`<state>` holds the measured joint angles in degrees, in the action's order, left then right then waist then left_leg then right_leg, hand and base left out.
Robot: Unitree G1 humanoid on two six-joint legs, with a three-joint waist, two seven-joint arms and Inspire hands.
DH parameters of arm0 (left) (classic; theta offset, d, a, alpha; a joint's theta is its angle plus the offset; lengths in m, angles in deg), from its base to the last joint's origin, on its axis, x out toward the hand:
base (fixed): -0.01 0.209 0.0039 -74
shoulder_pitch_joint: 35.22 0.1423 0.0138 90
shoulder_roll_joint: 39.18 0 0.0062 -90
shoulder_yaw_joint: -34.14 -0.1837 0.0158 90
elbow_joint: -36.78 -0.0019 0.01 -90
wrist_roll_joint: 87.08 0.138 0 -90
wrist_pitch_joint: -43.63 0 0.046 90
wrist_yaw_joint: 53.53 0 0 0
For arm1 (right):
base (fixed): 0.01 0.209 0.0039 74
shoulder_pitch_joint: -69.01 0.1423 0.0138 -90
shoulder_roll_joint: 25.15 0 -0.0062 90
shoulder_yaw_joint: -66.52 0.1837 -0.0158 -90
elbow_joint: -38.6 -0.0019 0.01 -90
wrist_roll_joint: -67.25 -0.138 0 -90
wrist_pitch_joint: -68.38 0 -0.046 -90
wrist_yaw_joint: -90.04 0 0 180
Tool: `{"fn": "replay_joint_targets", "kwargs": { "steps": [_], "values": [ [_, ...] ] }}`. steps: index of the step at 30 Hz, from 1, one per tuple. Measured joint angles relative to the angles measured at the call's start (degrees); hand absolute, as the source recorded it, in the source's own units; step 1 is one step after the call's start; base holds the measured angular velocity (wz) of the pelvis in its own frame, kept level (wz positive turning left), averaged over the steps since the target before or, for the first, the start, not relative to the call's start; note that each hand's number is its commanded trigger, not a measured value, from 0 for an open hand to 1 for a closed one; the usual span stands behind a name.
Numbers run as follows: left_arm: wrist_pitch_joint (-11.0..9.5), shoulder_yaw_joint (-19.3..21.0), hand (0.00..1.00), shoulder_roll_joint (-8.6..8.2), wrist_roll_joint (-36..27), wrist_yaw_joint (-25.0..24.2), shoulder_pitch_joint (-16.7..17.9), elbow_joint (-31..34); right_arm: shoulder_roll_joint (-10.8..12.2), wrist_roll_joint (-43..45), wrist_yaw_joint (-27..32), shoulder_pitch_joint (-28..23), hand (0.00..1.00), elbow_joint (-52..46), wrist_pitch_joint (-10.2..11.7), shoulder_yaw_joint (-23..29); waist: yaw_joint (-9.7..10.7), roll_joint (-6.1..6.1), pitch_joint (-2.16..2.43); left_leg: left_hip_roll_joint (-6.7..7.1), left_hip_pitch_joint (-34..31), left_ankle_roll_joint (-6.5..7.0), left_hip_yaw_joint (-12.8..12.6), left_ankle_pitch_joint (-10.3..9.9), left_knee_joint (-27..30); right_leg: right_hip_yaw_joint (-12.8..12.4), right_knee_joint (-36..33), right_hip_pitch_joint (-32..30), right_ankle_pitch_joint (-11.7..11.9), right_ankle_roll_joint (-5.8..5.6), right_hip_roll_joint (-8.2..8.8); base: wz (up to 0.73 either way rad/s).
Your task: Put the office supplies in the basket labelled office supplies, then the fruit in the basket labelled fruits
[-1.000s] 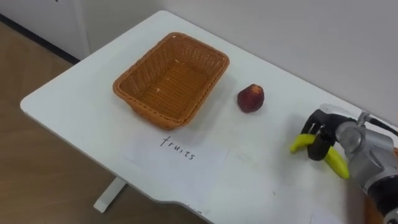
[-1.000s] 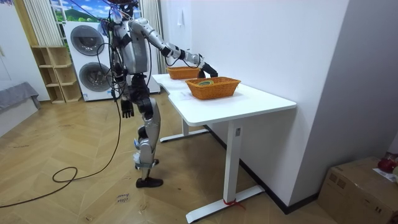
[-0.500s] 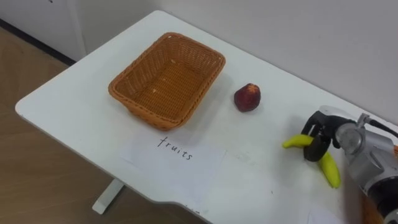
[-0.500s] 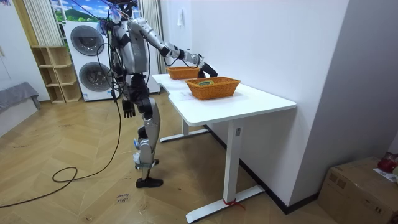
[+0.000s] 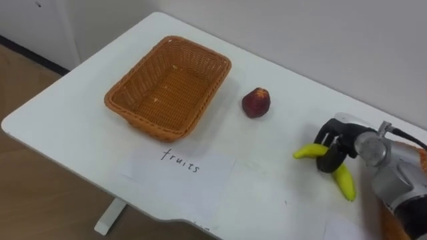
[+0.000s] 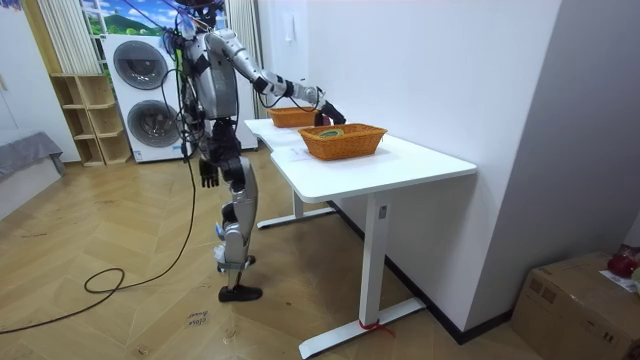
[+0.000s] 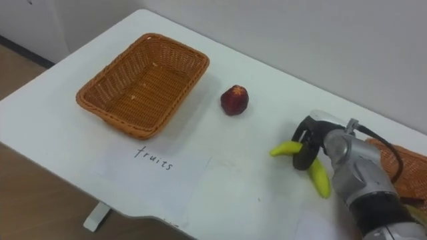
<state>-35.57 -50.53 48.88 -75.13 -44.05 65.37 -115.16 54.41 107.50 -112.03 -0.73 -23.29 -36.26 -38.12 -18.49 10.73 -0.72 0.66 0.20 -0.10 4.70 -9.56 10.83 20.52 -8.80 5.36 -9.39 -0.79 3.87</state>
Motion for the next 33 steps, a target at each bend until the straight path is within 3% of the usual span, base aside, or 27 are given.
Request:
{"fn": "replay_joint_targets", "kwargs": {
  "steps": [6, 11, 23, 33],
  "values": [
    [-0.7, 0.0, 0.0, -0.25, 0.0, 0.8, 0.2, 0.7, 0.2, -2.1, -0.6, 0.0, 1.0, -2.7, 0.3, 0.0, 1.0, -0.51, -0.02, -0.13, 0.6, 0.01, -0.8, 0.0, -0.4, -1.4, 0.0, 0.3, 0.0, -0.02, -0.08, -0.07],
    [-0.7, 0.1, 0.0, -0.4, 0.0, 1.6, 0.2, 0.6, 0.4, -2.7, -2.2, -0.1, 1.0, -5.8, 0.1, 0.0, 1.9, -1.09, -0.35, -0.2, 1.4, 0.03, -1.2, 0.0, -0.5, -2.0, -0.1, 0.6, 0.0, -0.02, -0.13, -0.05],
    [-0.4, 2.7, 0.0, -2.16, 0.1, 0.7, 0.2, 0.8, 0.5, -4.3, -2.9, -0.1, 1.0, -11.4, 0.3, 5.9, 4.8, -2.94, 0.16, -0.2, 2.1, 0.1, -1.4, 0.0, -0.4, -3.2, -0.9, 0.6, 0.0, -0.05, -0.04, -0.01],
    [-0.3, 3.5, 0.0, -2.18, 0.1, 0.8, 0.5, 2.3, 0.5, -8.8, -0.7, -0.1, 1.0, -11.4, 0.3, 7.5, 5.8, -2.91, 0.23, -0.18, 2.3, 0.11, -1.4, 0.0, -0.5, -3.2, -1.0, 0.8, 0.0, -0.05, -0.02, 0.0]
  ]
}}
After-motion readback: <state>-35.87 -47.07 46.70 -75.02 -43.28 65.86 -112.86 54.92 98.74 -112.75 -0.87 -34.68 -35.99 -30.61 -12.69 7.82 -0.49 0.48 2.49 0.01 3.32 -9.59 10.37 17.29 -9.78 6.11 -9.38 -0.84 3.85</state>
